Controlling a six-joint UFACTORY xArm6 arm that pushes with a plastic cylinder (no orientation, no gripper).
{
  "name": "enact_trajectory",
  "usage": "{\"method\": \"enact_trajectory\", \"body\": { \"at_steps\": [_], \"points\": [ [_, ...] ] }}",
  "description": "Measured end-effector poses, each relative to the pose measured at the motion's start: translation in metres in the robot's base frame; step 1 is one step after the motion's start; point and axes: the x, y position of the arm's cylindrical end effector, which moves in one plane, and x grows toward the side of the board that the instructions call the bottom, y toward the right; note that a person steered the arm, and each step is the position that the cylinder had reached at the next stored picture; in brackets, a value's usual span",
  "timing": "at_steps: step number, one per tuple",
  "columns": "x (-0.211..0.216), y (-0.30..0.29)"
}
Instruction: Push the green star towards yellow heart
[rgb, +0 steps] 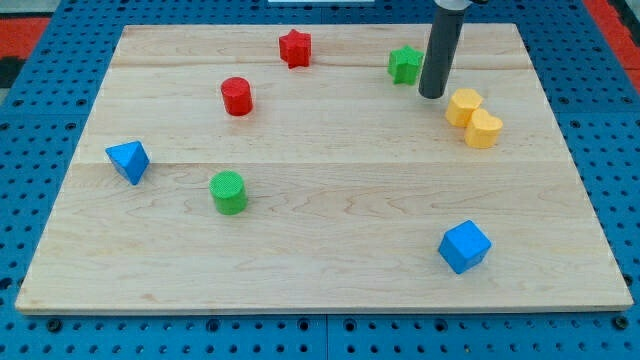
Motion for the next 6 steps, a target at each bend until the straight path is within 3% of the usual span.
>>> {"method": "enact_trajectory", "body": {
  "at_steps": [2, 4, 5, 6],
  "points": [
    [0.018, 0.041],
    [-0.061, 0.047],
    [-0.086, -0.005],
    [-0.085, -0.048]
  ]
}}
